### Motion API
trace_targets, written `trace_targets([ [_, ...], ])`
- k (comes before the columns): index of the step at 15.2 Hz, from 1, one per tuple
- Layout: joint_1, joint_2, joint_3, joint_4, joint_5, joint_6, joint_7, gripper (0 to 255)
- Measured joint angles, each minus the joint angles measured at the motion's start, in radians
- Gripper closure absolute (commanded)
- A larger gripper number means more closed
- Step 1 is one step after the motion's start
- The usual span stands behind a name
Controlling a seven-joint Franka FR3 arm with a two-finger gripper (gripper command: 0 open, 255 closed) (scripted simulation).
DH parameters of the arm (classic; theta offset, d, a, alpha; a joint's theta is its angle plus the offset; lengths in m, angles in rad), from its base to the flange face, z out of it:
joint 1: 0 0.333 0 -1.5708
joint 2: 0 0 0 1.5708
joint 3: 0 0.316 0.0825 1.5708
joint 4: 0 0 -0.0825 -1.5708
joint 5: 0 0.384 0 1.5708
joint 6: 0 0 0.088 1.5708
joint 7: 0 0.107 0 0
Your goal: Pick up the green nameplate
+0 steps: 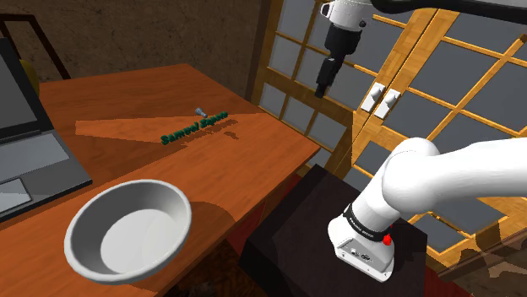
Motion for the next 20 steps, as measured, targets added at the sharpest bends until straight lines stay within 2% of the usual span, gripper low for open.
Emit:
trace_targets([
  [3,0.002,0.043,0.005,0.012,0.004,0.03,0.008,0],
  [10,0.018,0.284,0.044,0.07,0.027,0.207,0.07,0],
  [15,0.026,0.474,0.069,0.157,0.03,0.307,0.11,0],
  [20,0.034,0.686,0.093,0.292,0.022,0.381,0.155,0],
])
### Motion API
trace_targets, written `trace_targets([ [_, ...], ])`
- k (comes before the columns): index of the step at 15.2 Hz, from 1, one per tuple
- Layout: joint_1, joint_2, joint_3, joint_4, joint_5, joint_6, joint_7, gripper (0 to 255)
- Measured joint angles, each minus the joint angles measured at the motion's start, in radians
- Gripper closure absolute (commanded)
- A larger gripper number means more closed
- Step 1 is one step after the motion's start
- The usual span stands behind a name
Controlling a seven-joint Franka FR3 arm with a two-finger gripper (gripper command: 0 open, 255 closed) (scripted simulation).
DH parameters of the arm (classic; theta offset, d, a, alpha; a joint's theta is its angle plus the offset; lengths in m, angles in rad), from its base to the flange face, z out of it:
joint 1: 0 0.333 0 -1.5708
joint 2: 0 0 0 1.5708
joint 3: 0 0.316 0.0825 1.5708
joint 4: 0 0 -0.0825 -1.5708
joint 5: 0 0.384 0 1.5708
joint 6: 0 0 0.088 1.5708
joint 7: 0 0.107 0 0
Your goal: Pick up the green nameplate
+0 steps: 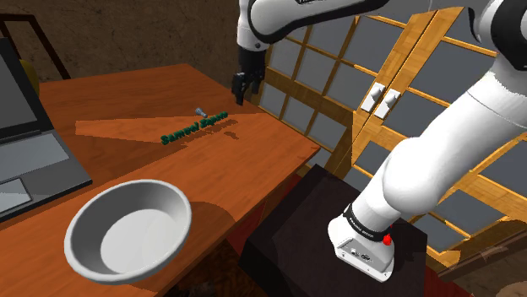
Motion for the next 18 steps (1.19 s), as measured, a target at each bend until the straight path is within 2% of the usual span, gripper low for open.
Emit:
trace_targets([
  [8,0.017,0.304,0.016,0.246,-0.028,0.052,0.051,0],
  [14,0.041,0.537,0.019,0.489,-0.049,0.037,0.081,0],
  [18,0.048,0.605,0.017,0.539,-0.056,0.055,0.089,0],
])
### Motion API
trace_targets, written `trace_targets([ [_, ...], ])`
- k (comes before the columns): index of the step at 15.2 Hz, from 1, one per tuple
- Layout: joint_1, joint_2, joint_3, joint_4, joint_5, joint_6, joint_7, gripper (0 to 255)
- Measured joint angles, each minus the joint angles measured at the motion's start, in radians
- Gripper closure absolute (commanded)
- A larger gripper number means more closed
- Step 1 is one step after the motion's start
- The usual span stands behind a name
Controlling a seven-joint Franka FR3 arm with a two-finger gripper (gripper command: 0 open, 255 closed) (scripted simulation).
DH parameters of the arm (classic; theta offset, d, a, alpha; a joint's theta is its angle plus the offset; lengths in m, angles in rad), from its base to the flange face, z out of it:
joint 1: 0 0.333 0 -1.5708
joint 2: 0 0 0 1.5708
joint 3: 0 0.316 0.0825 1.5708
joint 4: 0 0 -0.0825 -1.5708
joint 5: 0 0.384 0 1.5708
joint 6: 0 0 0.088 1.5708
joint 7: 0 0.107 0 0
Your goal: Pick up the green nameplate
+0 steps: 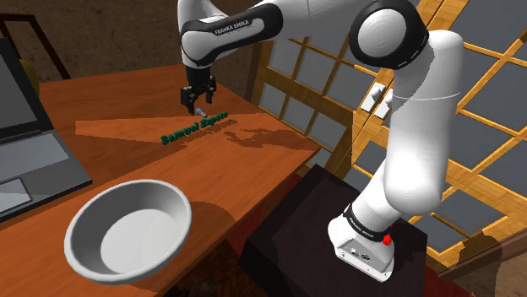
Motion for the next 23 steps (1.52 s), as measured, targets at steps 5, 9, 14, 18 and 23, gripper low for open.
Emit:
trace_targets([
  [5,0.001,0.027,-0.002,-0.017,-0.005,0.044,0.005,0],
  [9,0.001,0.028,-0.002,-0.02,-0.005,0.048,0.006,255],
  [14,0.001,0.028,-0.002,-0.02,-0.005,0.048,0.006,255],
  [18,0.001,0.021,-0.002,-0.016,-0.004,0.037,0.005,255],
  [23,0.0,-0.005,0.0,0.015,0.002,-0.018,-0.002,255],
])
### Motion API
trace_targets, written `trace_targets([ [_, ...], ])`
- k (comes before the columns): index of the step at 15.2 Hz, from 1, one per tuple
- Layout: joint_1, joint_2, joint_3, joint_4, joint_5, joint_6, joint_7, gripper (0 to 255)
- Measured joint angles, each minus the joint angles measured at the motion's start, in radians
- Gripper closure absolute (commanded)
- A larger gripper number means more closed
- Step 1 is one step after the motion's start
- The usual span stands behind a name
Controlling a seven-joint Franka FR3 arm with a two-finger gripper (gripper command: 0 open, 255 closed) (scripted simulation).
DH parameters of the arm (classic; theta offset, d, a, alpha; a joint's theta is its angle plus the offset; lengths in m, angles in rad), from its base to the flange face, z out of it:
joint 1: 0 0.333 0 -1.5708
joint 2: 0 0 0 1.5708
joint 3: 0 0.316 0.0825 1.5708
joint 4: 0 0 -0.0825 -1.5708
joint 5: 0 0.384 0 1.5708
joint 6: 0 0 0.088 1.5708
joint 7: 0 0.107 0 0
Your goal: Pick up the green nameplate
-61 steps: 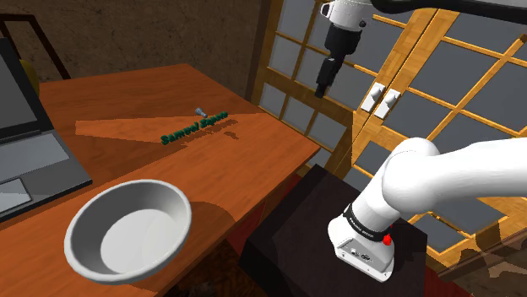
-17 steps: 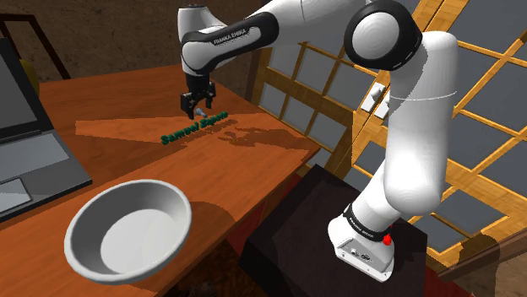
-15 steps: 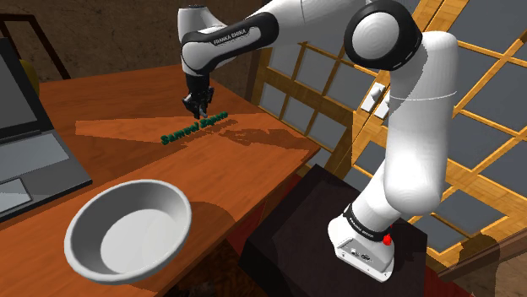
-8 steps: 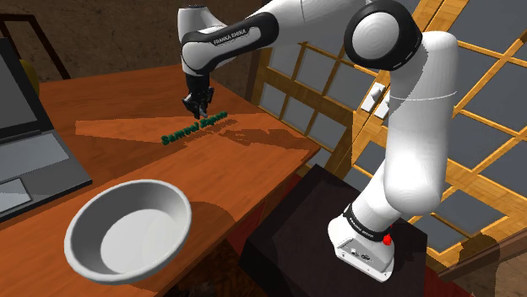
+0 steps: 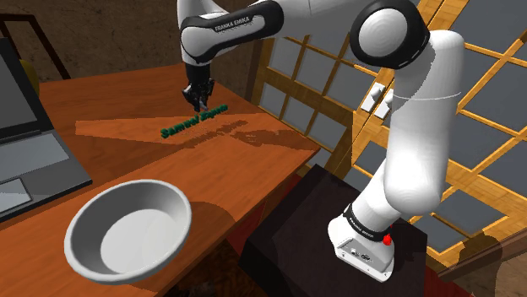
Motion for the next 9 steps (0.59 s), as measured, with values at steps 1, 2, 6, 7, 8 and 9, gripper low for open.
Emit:
trace_targets([
  [1,0.0,-0.006,0.0,0.004,0.001,-0.01,-0.001,255],
  [2,-0.001,-0.012,0.001,0.005,0.002,-0.017,-0.003,255],
  [6,0.0,-0.028,0.003,0.039,0.006,-0.067,-0.007,255],
  [7,-0.001,-0.033,0.003,0.044,0.006,-0.076,-0.009,255],
  [8,0.0,-0.036,0.003,0.05,0.007,-0.086,-0.009,255],
  [9,0.0,-0.038,0.003,0.056,0.008,-0.093,-0.01,255],
])
